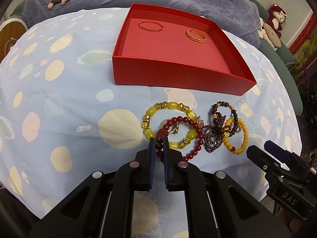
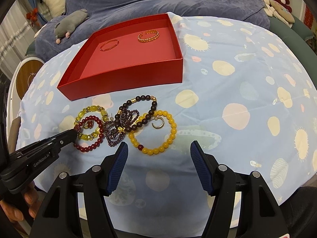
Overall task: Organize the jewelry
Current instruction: 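Withdraw from the box and grasp the red bead bracelet with the left tool, then lift the red bead bracelet with the left tool while the right tool grasps the yellow bead bracelet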
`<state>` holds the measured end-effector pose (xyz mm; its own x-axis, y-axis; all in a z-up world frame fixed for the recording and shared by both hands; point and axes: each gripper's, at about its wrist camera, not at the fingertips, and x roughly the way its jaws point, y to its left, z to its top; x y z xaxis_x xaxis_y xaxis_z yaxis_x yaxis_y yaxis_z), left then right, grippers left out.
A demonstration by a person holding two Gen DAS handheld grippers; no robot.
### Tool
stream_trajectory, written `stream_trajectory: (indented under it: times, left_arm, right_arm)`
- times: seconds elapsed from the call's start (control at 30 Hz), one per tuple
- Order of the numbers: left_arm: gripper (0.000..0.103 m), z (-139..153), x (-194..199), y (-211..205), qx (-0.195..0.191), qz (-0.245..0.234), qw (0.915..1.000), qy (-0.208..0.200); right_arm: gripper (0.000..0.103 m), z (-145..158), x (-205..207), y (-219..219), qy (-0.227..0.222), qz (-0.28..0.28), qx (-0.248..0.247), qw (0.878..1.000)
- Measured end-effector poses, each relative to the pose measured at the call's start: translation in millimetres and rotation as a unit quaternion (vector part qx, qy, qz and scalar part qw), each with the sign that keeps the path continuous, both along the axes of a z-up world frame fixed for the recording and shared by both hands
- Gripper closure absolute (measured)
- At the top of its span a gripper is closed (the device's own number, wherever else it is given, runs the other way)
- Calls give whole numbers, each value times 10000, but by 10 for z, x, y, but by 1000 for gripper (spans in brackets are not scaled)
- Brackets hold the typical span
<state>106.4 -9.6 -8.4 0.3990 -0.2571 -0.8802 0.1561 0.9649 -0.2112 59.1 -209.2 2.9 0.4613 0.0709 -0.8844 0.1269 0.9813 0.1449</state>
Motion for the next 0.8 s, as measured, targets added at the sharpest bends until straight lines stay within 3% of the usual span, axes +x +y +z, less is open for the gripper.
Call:
stream_trajectory:
  times: [0.53, 0.8]
  left_arm:
    - [95, 121, -102, 61, -42, -122, 9999, -82]
    - [95, 65, -183, 67, -24, -172, 9998, 51]
  right_arm:
    - [41, -114, 74, -138, 108, -168, -78, 9998]
    - [56, -236, 162, -128, 232, -158, -98, 9996]
